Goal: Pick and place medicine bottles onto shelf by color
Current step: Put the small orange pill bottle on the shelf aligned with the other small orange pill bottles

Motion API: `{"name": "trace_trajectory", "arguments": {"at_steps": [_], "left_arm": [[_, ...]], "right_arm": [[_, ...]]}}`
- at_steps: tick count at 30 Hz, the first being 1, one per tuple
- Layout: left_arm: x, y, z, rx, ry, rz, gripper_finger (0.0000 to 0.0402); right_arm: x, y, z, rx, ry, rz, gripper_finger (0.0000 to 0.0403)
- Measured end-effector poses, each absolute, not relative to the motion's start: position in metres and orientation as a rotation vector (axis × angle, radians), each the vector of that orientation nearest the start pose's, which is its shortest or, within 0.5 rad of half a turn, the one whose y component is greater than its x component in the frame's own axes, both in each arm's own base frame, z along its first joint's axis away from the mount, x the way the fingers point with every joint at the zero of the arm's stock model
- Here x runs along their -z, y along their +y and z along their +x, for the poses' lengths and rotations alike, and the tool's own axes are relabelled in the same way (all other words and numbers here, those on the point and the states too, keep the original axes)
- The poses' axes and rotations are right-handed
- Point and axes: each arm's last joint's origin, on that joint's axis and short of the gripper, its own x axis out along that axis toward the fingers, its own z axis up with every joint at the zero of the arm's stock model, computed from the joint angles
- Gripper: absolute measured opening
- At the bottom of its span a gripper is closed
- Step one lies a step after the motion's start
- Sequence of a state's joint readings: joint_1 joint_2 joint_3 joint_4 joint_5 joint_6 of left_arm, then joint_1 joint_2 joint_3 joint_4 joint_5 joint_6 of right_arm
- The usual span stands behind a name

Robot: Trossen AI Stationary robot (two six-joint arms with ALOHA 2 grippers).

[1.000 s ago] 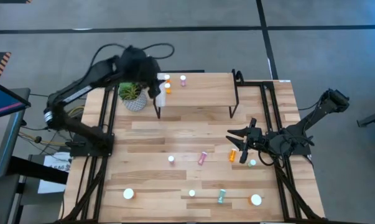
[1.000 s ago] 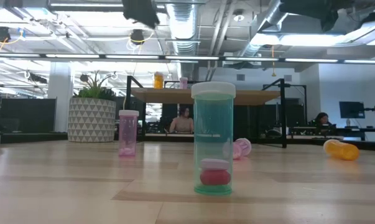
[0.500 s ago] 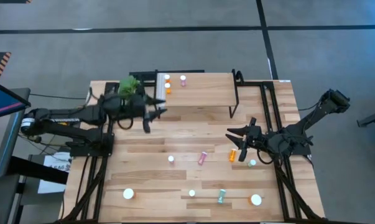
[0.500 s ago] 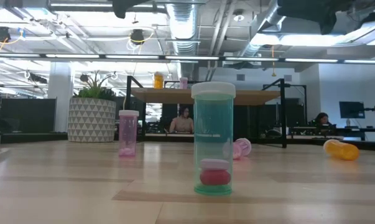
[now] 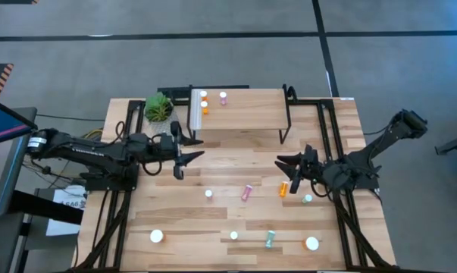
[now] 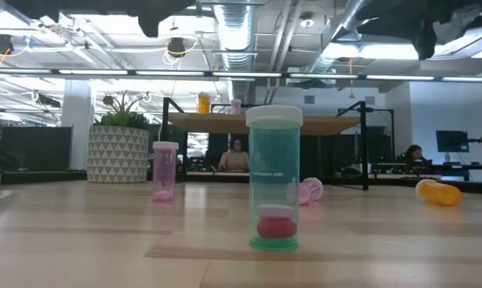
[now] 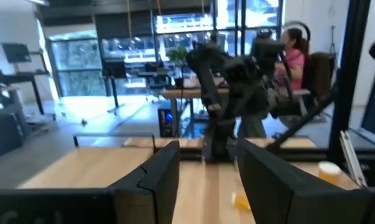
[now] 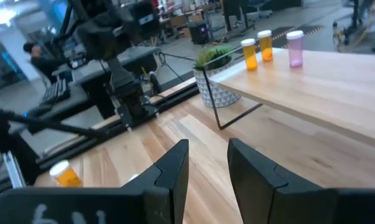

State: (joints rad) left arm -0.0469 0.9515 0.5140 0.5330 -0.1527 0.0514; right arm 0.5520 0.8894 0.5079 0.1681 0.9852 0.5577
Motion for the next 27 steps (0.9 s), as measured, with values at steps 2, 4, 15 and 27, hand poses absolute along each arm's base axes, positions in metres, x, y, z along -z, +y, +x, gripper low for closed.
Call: {"name": "trace_trajectory", "arguments": {"at_steps": [2,4,15,27], "left_arm": [[-0.276,-0.006,0.213,-0.097,-0.085,0.042,0.0148],[-0.272,-0.007,0.216,-0.095,-0.066,0.053,0.0148],[-0.269,-0.007,0.218,-0.099,-0.053,0.097,0.0148],[-0.267,-0.007,0.219,-0.098,-0.032,0.097,0.0148]], "right_arm": [[-0.255,0.074,0.171,0.465,0.026,0.437,0.0134],[-0.253,0.073,0.173,0.451,0.041,0.476,0.0134],[-0.228,0.065,0.185,0.509,0.321,0.642,0.0134],[-0.238,0.07,0.228,0.451,0.57,0.525,0.0134]]}}
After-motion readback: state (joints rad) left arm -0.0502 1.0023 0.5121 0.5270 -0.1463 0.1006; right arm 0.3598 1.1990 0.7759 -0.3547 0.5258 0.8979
